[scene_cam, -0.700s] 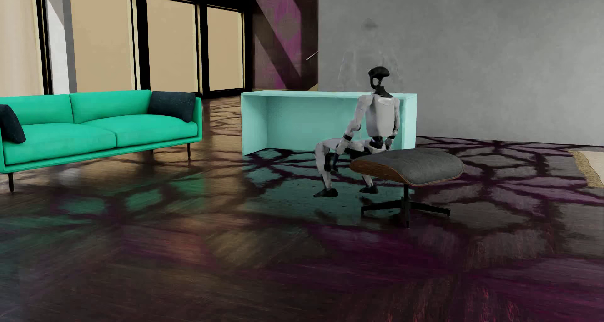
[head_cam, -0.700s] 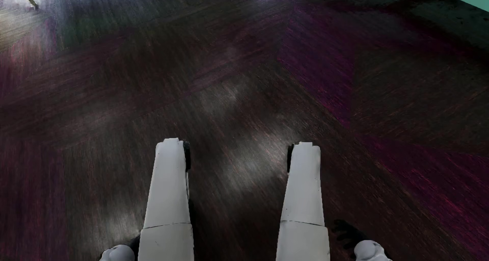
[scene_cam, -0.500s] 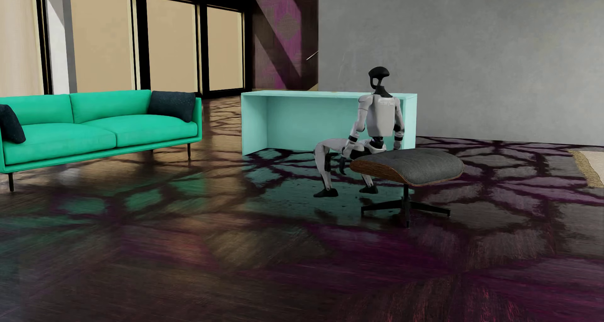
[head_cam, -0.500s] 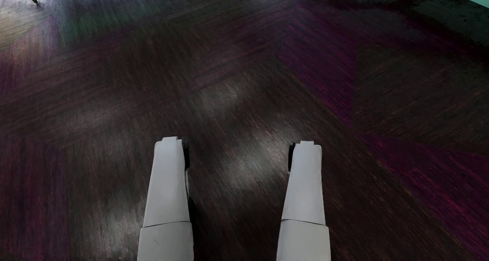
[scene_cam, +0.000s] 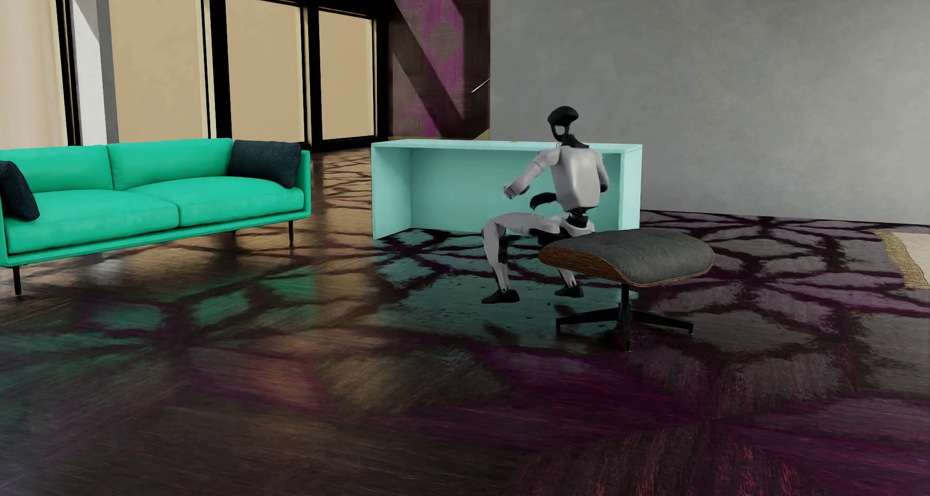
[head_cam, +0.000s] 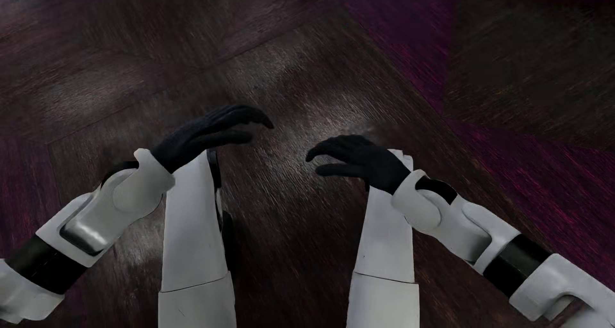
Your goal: Rise from the chair
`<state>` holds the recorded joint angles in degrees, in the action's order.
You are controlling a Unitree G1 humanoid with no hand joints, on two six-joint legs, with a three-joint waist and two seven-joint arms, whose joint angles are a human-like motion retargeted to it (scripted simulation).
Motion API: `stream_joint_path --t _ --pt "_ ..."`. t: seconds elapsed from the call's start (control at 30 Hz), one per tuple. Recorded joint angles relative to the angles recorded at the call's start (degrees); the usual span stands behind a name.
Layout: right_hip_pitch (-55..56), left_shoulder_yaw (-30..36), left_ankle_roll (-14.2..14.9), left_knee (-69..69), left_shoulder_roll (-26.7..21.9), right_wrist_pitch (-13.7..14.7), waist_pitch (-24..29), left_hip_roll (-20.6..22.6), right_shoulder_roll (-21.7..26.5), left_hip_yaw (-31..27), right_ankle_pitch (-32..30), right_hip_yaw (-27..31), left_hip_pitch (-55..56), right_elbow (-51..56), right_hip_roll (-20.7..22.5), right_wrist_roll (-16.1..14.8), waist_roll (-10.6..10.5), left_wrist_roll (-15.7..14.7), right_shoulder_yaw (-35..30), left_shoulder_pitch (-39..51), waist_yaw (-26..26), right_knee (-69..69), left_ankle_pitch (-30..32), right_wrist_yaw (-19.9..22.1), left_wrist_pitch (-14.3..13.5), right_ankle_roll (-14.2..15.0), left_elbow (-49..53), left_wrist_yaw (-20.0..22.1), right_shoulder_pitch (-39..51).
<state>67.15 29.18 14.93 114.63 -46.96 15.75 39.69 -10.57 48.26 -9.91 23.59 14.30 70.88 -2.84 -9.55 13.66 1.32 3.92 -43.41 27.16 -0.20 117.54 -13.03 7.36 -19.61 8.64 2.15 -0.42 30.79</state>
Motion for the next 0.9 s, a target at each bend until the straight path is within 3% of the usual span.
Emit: stream_joint_path --t 0.03,0.07,0.13,0.17,0.3,0.4,0.47,0.57,0.67,0.77,0.8,0.9 --pt "1.2 7.7 0.1 0.2 -1.5 1.2 1.1 0.2 1.1 0.0 0.0 0.2 1.3 -0.1 -0.3 1.2 -0.1 0.4 -7.6 8.3 0.0 0.2 -0.1 -6.9 0.7 0.3 0.2 -7.3 8.1" --pt "2.6 14.3 0.5 0.3 -2.8 2.4 2.3 0.1 1.8 -0.3 0.4 0.4 2.7 -0.1 -0.5 1.0 -0.1 -1.1 -14.7 15.6 0.0 0.2 -0.6 1.1 -1.8 0.9 0.3 -1.1 14.9" --pt "5.9 20.8 0.8 0.7 -5.7 1.8 5.2 0.5 4.8 -0.7 0.7 1.1 6.3 3.8 0.0 -0.9 -0.3 -2.9 -22.3 25.4 0.0 0.5 -1.0 3.8 -1.6 1.1 3.6 0.2 24.3" --pt "8.0 23.8 1.1 0.9 -6.7 2.1 6.1 0.8 6.1 -0.7 0.7 1.3 8.4 5.9 0.2 -1.1 -0.3 -3.8 -25.8 29.0 -0.1 0.6 -1.4 7.0 -2.4 1.0 5.2 3.5 27.9" --pt "14.9 27.9 1.1 -0.1 -10.4 3.6 9.9 1.9 10.2 -1.3 2.0 1.7 15.8 11.8 1.0 -1.9 -0.3 -5.5 -30.0 35.8 0.1 -0.8 -3.3 15.5 -4.3 1.6 11.6 11.5 34.7" --pt "15.1 28.7 -0.2 -3.9 -10.2 4.2 10.9 2.7 10.1 -0.4 2.5 0.5 15.5 11.8 2.0 -1.6 0.1 -5.4 -30.3 37.1 0.1 -4.9 -4.9 16.8 -5.0 0.4 11.4 12.8 35.4" --pt "12.4 26.2 -0.8 -8.9 -7.7 4.1 10.1 3.1 7.9 0.5 2.3 -0.3 12.2 8.3 2.1 -0.8 0.1 -3.7 -27.8 34.0 0.0 -10.1 -5.6 14.8 -4.4 0.2 7.6 11.0 32.4" --pt "4.9 21.7 -2.5 -21.0 -0.4 3.9 7.7 3.9 1.2 2.6 0.4 -2.6 3.5 -2.1 2.0 1.9 -0.1 1.3 -22.4 28.1 0.1 -22.1 -4.7 8.2 -2.6 -1.0 -3.6 5.2 26.2" --pt "-7.1 17.6 -4.6 -37.2 10.6 4.1 4.2 4.9 -10.4 5.0 -2.9 -5.4 -9.2 -18.4 2.5 6.0 -0.6 8.9 -14.7 22.1 0.1 -37.9 -1.7 -3.7 -0.7 -3.1 -20.6 -4.0 19.3" --pt "-20.7 13.9 -6.3 -55.0 22.5 4.3 -1.4 6.0 -22.3 7.6 -7.3 -8.6 -23.6 -35.9 2.9 10.2 -1.1 16.0 -7.5 15.4 0.2 -54.8 2.9 -13.2 0.5 -4.8 -41.0 -8.7 11.7" --pt "-25.4 12.1 -7.1 -61.1 25.7 2.8 -3.7 6.5 -25.4 8.3 -8.8 -9.7 -28.5 -40.5 3.1 9.5 -1.4 16.5 -4.4 12.9 0.1 -60.7 4.7 -15.8 2.2 -5.2 -47.3 -9.8 9.1" --pt "-39.9 5.8 -9.4 -80.2 31.2 -6.1 -11.2 8.3 -30.6 10.2 -13.7 -12.7 -44.1 -49.9 4.5 4.2 -2.2 12.3 2.0 3.9 -0.3 -78.2 10.0 -14.8 10.3 -7.3 -59.6 -8.2 0.1"
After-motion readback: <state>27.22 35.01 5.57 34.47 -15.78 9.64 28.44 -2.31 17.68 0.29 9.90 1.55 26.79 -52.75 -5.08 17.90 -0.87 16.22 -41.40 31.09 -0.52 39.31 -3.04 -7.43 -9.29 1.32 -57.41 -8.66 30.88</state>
